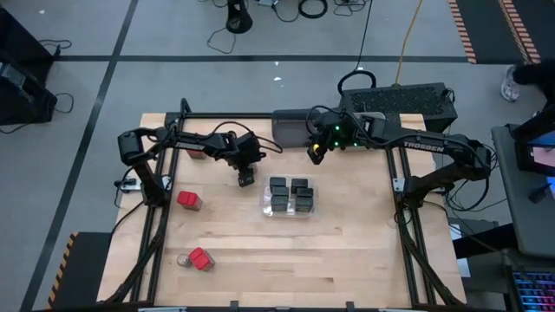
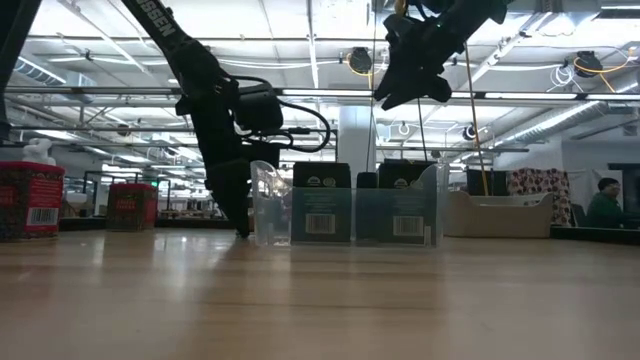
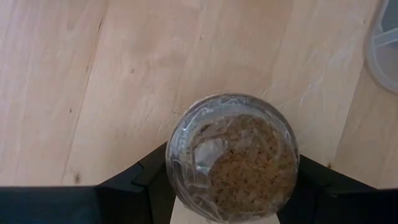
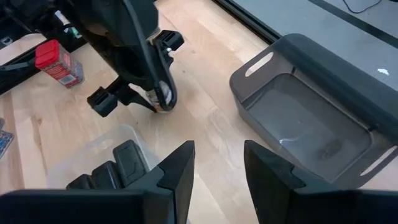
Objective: Sort spices by type
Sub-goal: Put the brown seasoning into the gray bin
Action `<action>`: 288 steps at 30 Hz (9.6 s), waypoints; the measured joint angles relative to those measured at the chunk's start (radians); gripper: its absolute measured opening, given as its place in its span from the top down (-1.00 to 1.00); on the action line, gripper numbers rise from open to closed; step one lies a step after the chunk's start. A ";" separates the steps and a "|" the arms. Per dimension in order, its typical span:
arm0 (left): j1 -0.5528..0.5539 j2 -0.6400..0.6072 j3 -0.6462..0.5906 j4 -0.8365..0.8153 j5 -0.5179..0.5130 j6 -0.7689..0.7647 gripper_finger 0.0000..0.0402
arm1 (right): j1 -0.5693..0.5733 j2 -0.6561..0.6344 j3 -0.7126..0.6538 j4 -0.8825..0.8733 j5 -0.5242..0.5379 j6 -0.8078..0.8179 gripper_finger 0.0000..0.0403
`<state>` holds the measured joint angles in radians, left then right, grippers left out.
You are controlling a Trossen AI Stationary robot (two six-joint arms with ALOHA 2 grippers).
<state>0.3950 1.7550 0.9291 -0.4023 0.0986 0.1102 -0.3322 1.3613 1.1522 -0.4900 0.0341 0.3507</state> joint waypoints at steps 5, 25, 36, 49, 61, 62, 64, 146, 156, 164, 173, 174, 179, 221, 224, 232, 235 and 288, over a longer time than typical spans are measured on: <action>0.000 0.000 0.000 -0.001 0.001 0.000 -0.05 | -0.019 0.000 0.000 0.000 0.000 -0.004 0.40; 0.010 -0.017 0.029 -0.017 0.039 0.009 -0.26 | -0.046 0.000 0.000 0.012 0.000 -0.028 0.40; 0.032 -0.039 0.032 -0.063 0.044 0.039 -0.49 | -0.046 0.000 0.000 0.016 -0.001 -0.049 0.40; 0.058 -0.184 0.033 -0.100 0.058 0.056 -0.49 | -0.046 0.000 0.000 0.072 -0.005 -0.049 0.40; 0.115 -0.338 0.033 -0.184 0.073 0.079 -0.49 | -0.047 -0.044 -0.002 0.407 -0.142 -0.092 0.40; 0.122 -0.354 0.033 -0.183 0.074 0.079 -0.49 | -0.047 -0.063 -0.002 0.434 -0.145 -0.108 0.40; 0.139 -0.390 0.033 -0.181 0.077 0.068 -0.49 | -0.048 -0.094 -0.001 0.503 -0.145 -0.141 0.40; 0.447 -0.822 -0.005 -0.041 0.381 -0.123 -0.49 | 0.128 0.924 0.676 0.001 -0.014 -0.229 -0.16; 0.447 -0.822 -0.005 -0.041 0.397 -0.129 -0.49 | 0.129 0.924 0.676 0.008 -0.014 -0.225 -0.16; 0.447 -0.822 -0.005 -0.041 0.396 -0.129 -0.49 | 0.128 0.924 0.676 0.007 -0.013 -0.207 -0.09; 0.447 -0.822 -0.005 -0.055 0.396 -0.129 -0.49 | 0.128 0.925 0.676 0.007 -0.013 -0.187 0.13; 0.447 -0.822 -0.005 -0.056 0.396 -0.129 -0.49 | 0.128 0.925 0.676 0.007 -0.013 -0.182 0.15; 0.447 -0.822 -0.005 -0.056 0.396 -0.129 -0.49 | 0.128 0.925 0.676 0.007 -0.013 -0.179 0.19; 0.447 -0.822 -0.005 0.034 0.422 -0.184 -0.49 | -0.064 0.453 0.543 -0.322 0.019 -0.218 0.20; 0.447 -0.822 -0.005 0.032 0.420 -0.192 -0.49 | -0.117 0.263 0.317 -0.283 0.094 -0.167 0.20; 0.447 -0.799 -0.005 0.100 0.375 -0.261 -0.49 | -0.268 -0.123 -0.086 -0.262 0.207 -0.024 0.20; 0.447 -0.778 -0.005 0.136 0.375 -0.293 -0.49 | -0.316 -0.176 -0.174 -0.216 0.209 0.004 0.20; 0.375 -0.711 -0.005 0.168 0.365 -0.392 -0.49 | -0.402 0.137 -0.363 0.110 0.169 0.049 -0.16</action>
<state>0.7696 1.0435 0.9245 -0.2343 0.4633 -0.2817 -0.7345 1.4979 0.7891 -0.3801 0.2027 0.3999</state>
